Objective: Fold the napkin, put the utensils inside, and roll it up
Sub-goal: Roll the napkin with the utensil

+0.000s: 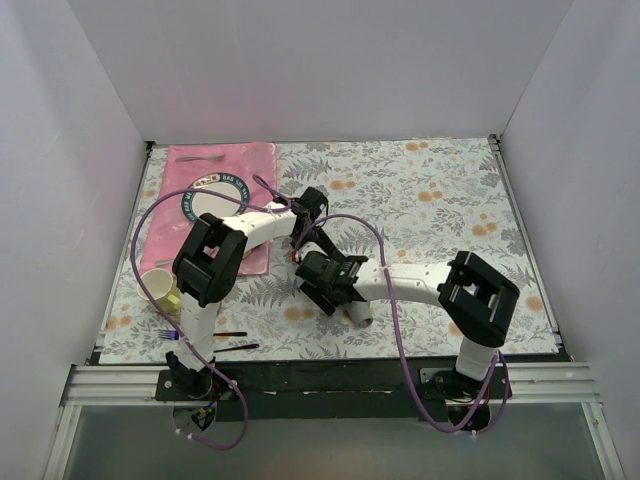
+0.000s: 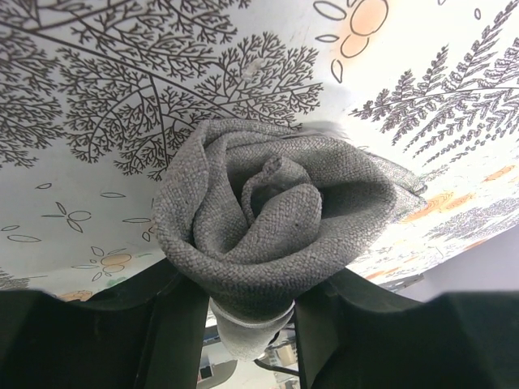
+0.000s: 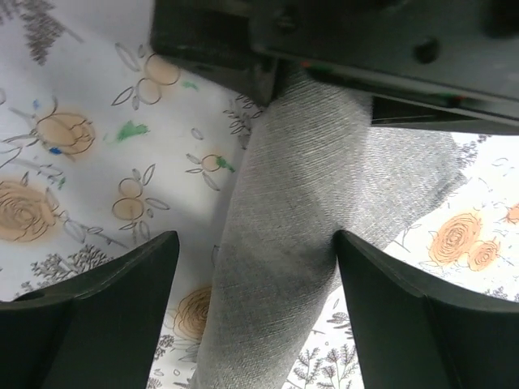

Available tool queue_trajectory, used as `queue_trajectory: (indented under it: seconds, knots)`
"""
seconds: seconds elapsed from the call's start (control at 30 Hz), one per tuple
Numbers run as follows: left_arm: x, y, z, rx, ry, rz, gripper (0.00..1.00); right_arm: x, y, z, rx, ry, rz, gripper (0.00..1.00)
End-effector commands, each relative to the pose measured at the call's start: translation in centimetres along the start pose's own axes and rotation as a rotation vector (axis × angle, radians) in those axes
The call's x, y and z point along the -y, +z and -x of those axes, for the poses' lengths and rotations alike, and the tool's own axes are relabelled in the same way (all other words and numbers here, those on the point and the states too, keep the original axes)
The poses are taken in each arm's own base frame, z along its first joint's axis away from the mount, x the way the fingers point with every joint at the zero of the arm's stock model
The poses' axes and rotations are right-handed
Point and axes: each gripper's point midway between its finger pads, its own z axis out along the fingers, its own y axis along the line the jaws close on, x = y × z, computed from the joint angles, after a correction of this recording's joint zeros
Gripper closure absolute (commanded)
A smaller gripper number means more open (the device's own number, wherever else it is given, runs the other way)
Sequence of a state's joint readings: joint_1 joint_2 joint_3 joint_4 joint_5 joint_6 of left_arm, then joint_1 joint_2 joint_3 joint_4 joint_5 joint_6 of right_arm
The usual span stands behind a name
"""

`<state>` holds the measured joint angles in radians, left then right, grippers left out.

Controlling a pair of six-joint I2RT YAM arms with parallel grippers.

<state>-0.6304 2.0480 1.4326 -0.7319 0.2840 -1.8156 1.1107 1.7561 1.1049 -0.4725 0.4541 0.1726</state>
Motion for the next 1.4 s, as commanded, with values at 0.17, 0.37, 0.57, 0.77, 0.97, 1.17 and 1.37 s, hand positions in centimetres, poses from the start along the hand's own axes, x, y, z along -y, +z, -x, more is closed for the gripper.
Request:
queue_trajectory:
  seconds: [0.17, 0.37, 0.57, 0.77, 0.97, 1.17, 1.37]
  knots:
    - [-1.8, 0.7, -0.7, -0.039, -0.019, 0.046, 0.57, 2.0, 0.9, -0.7, 0.011, 0.075, -0.085, 0.39]
    - [-1.2, -0.7, 0.6, 0.008, 0.011, 0.031, 0.37, 2.0, 0.5, -0.6, 0.047, 0.116, 0.048, 0.44]
    - [0.1, -4.6, 2.8, 0.053, -0.016, -0.085, 0.28, 0.9, -0.3, 0.4, 0.078, 0.210, 0.335, 0.48]
    - [1.2, -7.4, 3.6, 0.081, -0.020, -0.148, 0.25, 0.5, -0.7, 0.3, 0.125, 0.343, 0.580, 0.47]
    - [1.4, -6.7, 2.5, 0.038, -0.046, -0.186, 0.24, 0.7, -0.4, -0.1, 0.116, 0.464, 0.825, 0.48]
    - [2.7, -5.0, 0.6, 0.022, 0.009, -0.157, 0.22, 0.8, -0.1, -0.4, 0.061, 0.547, 0.998, 0.50]
    - [1.4, -2.2, -1.1, -0.006, -0.001, -0.089, 0.22, 1.8, 0.7, -1.2, 0.030, 0.608, 1.007, 0.52]
